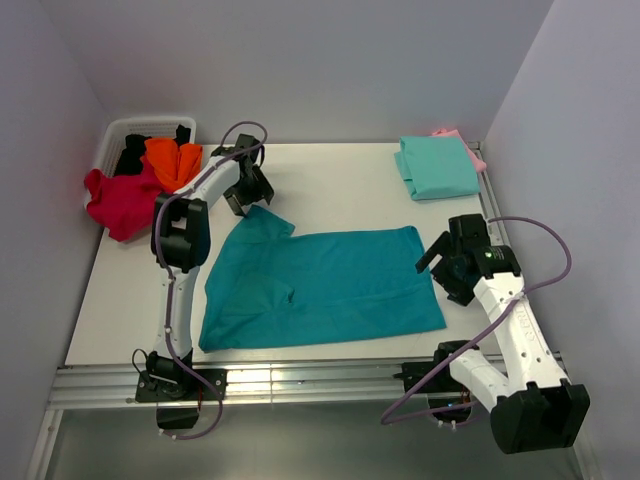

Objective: Fold and stack the t-shirts
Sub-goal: Grap the side of the flattened tshirt furthest away from the robot with both arms

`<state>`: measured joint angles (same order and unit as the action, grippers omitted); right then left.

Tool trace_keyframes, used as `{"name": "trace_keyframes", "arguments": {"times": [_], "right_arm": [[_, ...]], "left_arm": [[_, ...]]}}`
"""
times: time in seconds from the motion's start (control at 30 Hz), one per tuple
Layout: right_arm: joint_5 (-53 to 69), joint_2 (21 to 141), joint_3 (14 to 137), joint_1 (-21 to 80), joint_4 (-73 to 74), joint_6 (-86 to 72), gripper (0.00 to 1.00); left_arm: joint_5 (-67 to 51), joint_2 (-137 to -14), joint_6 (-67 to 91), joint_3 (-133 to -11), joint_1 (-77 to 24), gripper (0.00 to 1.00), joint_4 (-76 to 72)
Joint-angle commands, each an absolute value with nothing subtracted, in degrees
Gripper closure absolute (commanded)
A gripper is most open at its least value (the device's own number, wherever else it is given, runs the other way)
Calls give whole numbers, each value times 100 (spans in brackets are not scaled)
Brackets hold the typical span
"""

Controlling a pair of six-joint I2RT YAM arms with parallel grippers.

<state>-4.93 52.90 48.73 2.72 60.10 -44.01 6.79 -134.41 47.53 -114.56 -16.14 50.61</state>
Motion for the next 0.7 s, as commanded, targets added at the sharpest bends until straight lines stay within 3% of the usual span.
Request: {"name": "trace_keyframes", "arguments": {"times": [0.0,0.03,0.23,0.4,0.53,0.67], "right_arm": [[-607,5379,4948,246,5889,-4403,3],[-598,5396,4948,246,5880,-4403,4],[-642,5581,4852,246,5582,-4342,8],[-335,6318,5140,246,4432,-4219,10],[-447,7869,5966,246,3929,-4201,11],[-650,9261,7178,246,3884,-4070,11]], "left_arm": [[721,-13552,4764,-11619,-1608,22,5106],[729,-13596,4764,-11654,-1608,25,5124],[747,-13632,4746,-11663,-1608,69,5141],[738,-13588,4685,-11602,-1600,73,5177],[686,-13500,4650,-11540,-1573,100,5255],[668,-13298,4553,-11365,-1582,100,5256]]}}
